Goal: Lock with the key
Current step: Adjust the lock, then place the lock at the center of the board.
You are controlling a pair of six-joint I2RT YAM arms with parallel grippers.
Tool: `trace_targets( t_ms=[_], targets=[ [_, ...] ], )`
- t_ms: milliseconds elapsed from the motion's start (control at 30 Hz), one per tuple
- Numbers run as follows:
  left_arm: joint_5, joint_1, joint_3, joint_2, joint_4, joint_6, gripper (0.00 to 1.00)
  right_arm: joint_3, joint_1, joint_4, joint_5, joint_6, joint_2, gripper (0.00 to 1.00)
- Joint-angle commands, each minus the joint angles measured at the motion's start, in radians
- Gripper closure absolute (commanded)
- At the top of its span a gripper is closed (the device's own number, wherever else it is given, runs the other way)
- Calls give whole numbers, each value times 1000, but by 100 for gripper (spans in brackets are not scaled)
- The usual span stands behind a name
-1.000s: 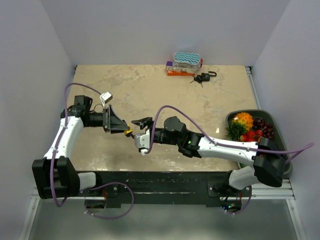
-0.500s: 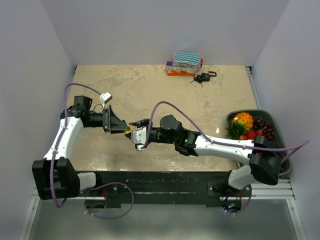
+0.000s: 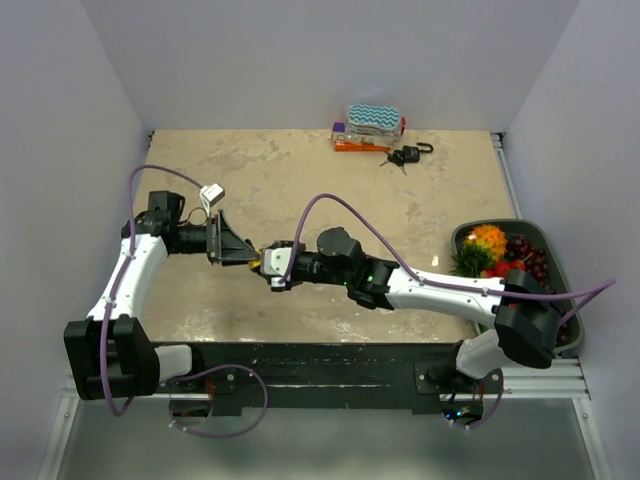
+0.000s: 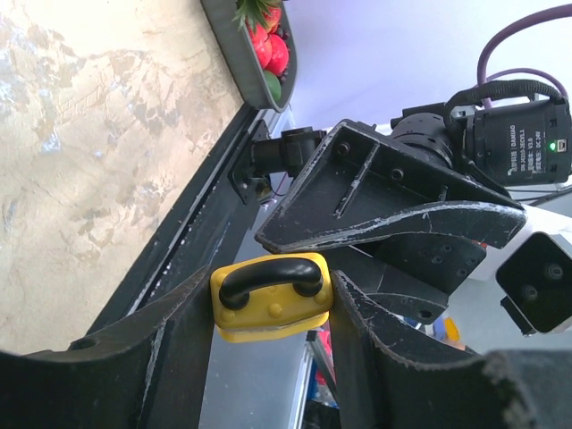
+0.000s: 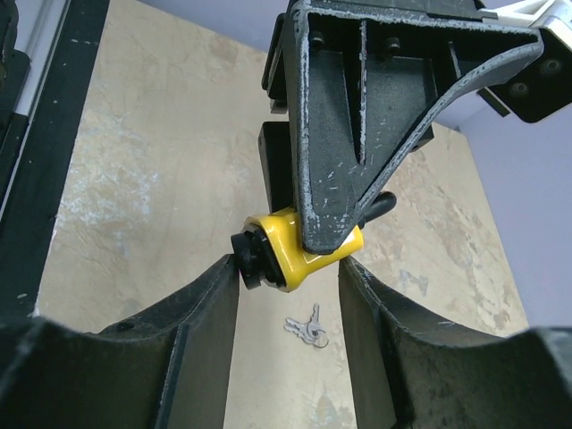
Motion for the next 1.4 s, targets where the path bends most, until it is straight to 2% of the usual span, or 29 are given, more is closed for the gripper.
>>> trace_targets(
  t_ms=[0,133,200,300,333,367,400,500,633,767,900,1200,1367],
  targets=[
    [201,-44,-8,-43,-36,-30,100,73,-34,90,8,10,-5,66],
    [181,-47,-14,-53,-33,-30,100,73,-51,84,-45,10,-12,73],
    [169,-47,-14,-58,-30,-32,100,67,-54,70,-65,-10,-18,73],
    [102,-45,24,-61,-35,-21,100,67,-54,11,-74,-34,-31,63],
    [23,-47,79,-60,-46,2,100,62,-53,-5,-70,-34,-40,57],
    [-28,-45,107,-60,-52,5,100,59,-53,-41,-62,-39,-51,45],
    [-73,-47,131,-63,-37,-3,100,55,-54,-61,-59,-48,-60,40],
    [-321,-45,210,-57,-24,-21,100,27,-57,-153,-48,-62,-113,22],
    [-534,-47,247,-24,-35,20,100,-37,-70,-252,-12,-62,-207,13],
    [-682,-65,248,75,-73,76,100,-64,-123,-351,34,-18,-285,7],
    [-822,-94,257,160,-38,73,100,-70,-169,-396,100,62,-328,5],
    [-1193,-175,385,419,-4,-7,100,-107,-221,-427,160,102,-399,4],
    [-1222,-178,438,557,-13,-13,100,-111,-260,-407,163,116,-402,3]
  ],
)
